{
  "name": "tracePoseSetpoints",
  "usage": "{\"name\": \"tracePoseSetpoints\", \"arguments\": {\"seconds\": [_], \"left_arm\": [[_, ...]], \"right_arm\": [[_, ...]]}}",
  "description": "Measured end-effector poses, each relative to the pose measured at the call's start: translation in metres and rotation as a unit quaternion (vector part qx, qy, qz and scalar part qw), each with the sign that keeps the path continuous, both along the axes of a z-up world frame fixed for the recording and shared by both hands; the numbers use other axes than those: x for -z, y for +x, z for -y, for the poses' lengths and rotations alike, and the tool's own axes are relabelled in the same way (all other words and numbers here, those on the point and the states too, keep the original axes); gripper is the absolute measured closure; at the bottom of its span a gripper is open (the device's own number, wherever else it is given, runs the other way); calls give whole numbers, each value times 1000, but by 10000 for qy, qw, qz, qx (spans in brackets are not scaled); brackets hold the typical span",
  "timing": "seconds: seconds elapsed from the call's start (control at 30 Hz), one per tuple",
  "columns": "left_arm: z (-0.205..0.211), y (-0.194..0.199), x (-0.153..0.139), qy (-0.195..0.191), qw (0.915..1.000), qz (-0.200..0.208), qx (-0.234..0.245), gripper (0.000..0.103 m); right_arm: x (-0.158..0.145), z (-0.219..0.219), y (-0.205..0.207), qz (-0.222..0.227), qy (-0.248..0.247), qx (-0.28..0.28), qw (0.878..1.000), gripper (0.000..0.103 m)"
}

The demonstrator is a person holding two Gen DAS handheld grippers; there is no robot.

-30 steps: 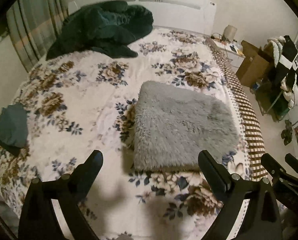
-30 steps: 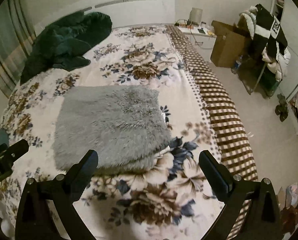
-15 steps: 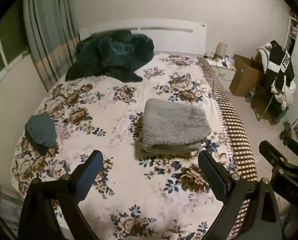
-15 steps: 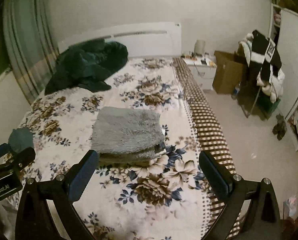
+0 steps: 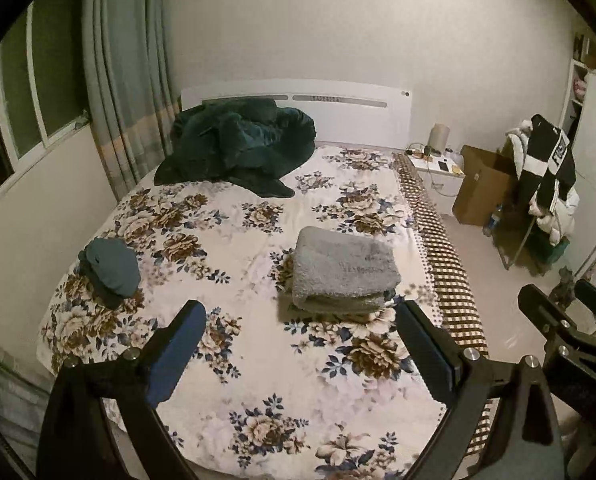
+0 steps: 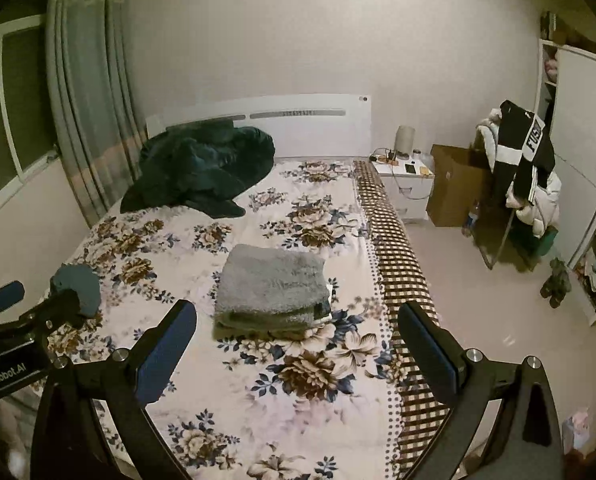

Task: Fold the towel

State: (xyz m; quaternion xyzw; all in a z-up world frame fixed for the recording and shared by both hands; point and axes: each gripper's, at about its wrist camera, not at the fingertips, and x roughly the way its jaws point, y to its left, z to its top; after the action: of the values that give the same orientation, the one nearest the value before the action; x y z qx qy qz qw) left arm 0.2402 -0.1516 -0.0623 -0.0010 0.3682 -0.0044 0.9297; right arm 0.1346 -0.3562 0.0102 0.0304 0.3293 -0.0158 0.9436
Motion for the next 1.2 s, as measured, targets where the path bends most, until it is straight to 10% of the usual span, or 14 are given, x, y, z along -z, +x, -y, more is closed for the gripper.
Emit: {"name": "tracePoseSetpoints", "arguments": {"seconds": [1.2], "left_arm": [[-22,-44,-19,168,9997,142,-87,0]], "right_arm": [[-52,-15,-52,-64,-4,50,10000,0]]}}
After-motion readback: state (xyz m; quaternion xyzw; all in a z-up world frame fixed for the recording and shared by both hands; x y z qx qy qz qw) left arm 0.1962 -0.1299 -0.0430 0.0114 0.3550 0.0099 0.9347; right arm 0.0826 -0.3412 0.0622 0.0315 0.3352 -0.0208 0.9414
